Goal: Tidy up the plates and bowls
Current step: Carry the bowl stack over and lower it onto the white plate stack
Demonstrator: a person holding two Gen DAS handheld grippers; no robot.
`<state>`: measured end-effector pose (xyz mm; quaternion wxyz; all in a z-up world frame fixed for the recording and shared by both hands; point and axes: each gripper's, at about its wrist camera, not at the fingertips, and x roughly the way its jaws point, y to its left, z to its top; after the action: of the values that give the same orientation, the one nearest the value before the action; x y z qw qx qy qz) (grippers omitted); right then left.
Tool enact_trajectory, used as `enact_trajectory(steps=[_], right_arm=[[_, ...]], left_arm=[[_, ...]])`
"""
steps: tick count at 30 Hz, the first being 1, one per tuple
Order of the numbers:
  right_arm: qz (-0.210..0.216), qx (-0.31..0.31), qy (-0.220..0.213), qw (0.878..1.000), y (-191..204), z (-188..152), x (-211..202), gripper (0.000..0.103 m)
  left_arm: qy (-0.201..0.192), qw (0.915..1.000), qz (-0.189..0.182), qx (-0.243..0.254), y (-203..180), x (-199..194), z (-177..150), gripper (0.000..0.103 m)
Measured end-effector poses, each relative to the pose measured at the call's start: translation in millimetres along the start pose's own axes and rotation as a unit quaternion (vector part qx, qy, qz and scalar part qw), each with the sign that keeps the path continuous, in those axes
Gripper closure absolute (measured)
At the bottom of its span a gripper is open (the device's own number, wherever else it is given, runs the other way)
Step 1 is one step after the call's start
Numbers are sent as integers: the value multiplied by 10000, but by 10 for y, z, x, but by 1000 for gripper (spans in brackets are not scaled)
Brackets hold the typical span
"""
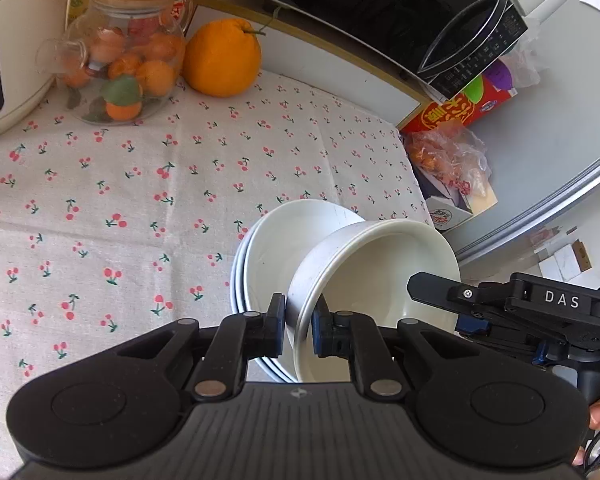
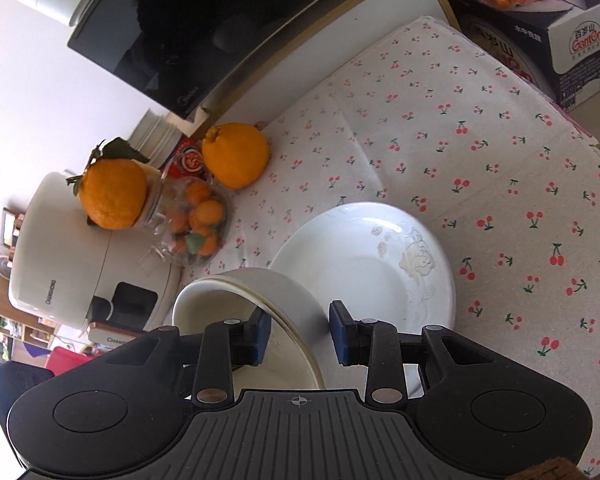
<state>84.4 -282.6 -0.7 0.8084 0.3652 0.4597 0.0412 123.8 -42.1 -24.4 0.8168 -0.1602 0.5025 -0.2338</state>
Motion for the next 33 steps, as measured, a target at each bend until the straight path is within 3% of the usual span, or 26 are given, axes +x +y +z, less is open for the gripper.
enact_trajectory(steps=[9,27,33], right_arm=[[-415,372,137,9984,-300,152,155,72],[-755,195,307,9965,-310,237,502,78],[-751,106,250,9968,-274,229,548,75]], left_arm=[[346,9990,-93,-260,-5,346,48,91],[-114,9997,225,39,-87,412,151,92],[-192,9994,294,53,-92,384,160,92]])
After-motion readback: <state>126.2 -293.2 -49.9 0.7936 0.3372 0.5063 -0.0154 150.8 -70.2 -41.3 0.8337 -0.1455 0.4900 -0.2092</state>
